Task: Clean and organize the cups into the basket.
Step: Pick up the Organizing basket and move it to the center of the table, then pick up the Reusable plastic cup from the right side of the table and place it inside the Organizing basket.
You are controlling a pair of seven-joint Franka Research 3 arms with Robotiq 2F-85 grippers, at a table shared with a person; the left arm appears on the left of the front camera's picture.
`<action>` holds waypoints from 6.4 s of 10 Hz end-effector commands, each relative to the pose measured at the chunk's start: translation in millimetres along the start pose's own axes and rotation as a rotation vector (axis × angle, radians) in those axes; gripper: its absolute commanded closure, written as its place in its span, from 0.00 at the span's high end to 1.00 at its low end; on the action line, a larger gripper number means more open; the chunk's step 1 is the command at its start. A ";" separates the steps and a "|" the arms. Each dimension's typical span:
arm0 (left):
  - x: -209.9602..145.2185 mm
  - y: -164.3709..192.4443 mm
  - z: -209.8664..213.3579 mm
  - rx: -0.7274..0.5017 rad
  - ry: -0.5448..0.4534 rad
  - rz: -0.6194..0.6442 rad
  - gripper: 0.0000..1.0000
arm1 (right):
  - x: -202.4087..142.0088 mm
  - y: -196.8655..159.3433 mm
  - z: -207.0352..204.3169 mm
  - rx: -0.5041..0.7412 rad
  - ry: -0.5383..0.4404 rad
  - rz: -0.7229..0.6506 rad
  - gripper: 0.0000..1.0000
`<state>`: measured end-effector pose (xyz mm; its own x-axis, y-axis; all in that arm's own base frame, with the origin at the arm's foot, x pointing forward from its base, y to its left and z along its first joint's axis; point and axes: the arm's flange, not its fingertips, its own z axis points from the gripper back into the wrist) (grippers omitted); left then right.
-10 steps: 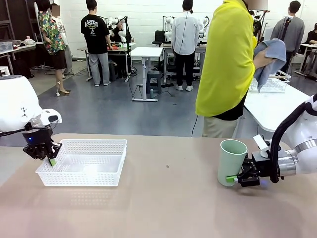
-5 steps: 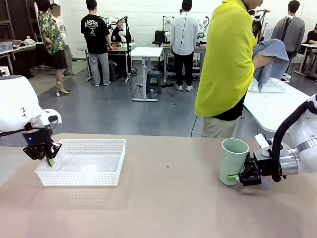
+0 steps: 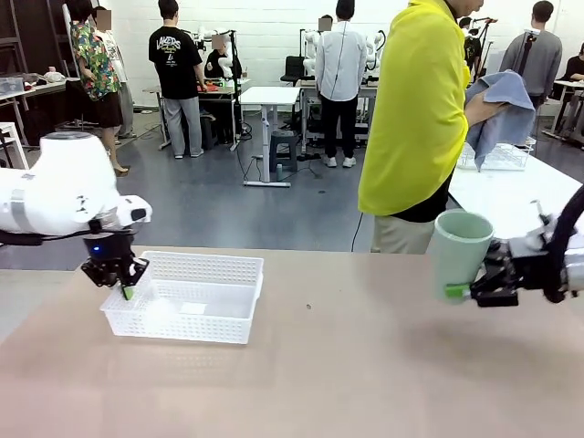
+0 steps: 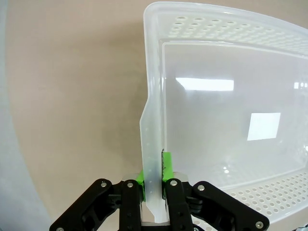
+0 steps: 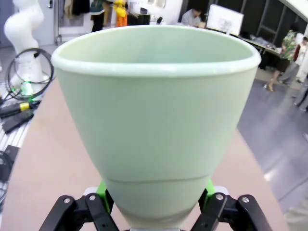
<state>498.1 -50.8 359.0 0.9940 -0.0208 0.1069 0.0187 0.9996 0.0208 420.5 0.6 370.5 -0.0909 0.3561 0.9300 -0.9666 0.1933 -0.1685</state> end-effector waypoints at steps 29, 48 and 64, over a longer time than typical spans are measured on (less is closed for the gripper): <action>-4.2 -253.9 21.1 0.193 0.014 0.079 0.00 | 175.3 -35.4 -117.7 0.119 1.005 -0.010 0.80; -4.2 -253.9 21.1 0.193 0.014 0.079 0.00 | 145.7 -10.6 -284.9 0.330 1.192 0.201 0.81; -4.2 -253.9 21.1 0.193 0.014 0.079 0.00 | 93.4 -11.5 -296.0 0.430 0.942 0.169 0.81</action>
<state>487.8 -305.6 376.6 0.9926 0.0624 0.1046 -0.0823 0.9768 0.1979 502.6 312.4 367.3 -0.1701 0.9651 0.1989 -0.9823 -0.1822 0.0439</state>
